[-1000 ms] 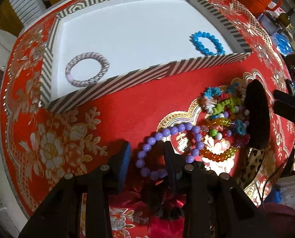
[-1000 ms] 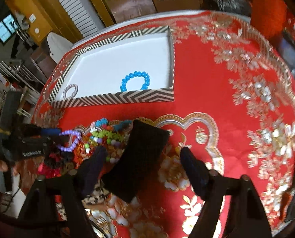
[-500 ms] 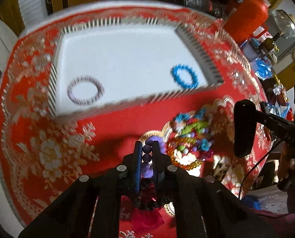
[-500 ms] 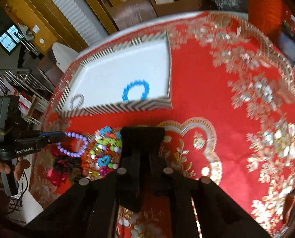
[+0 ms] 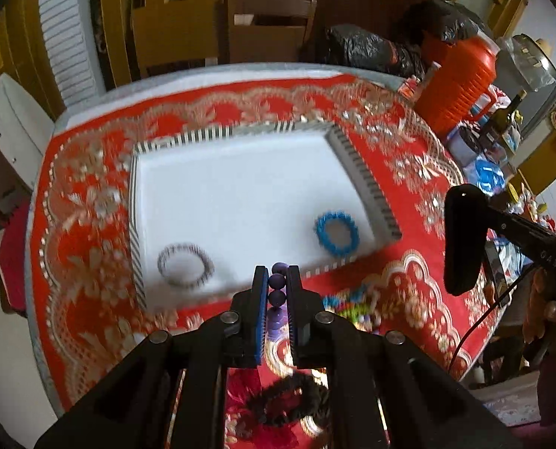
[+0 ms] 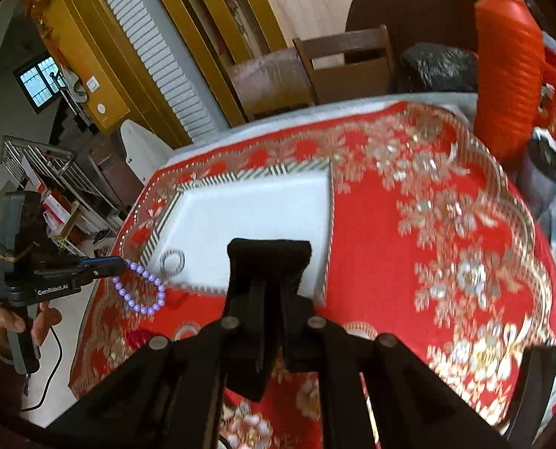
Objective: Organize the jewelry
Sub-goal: 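Carry the purple bracelet and black pouch into the tray and open both tools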
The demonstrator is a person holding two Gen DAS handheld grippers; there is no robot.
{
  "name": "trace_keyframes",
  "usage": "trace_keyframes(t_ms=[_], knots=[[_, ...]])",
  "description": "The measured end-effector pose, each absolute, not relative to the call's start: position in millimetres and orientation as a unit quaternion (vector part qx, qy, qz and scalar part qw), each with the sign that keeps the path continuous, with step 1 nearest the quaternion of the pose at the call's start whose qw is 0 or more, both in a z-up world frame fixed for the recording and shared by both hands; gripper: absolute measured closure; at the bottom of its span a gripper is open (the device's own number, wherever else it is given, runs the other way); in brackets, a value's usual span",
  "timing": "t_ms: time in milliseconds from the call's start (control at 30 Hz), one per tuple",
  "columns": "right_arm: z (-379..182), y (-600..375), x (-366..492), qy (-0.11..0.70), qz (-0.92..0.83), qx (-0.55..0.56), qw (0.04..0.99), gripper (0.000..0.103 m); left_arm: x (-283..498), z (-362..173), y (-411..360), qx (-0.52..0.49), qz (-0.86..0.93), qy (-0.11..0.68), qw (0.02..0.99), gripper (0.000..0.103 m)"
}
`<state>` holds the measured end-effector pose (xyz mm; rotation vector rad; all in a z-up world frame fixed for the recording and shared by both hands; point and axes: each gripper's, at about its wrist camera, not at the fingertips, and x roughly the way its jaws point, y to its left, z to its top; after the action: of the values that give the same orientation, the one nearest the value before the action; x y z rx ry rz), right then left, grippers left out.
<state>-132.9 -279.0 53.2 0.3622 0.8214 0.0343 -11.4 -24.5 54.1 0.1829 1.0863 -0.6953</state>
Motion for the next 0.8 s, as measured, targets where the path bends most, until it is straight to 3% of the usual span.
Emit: trace_keyframes(t_ms=[267, 800], knots=[[49, -276, -80, 0.411, 0.027, 0.15, 0.899, 0.096, 30, 52, -44, 0.094, -0.296, 0.503, 0.806, 0.103], [-9, -286, 16, 0.464, 0.027, 0.13, 0.876, 0.096, 118, -8, -50, 0.082, -0.24, 0.551, 0.795, 0.103]])
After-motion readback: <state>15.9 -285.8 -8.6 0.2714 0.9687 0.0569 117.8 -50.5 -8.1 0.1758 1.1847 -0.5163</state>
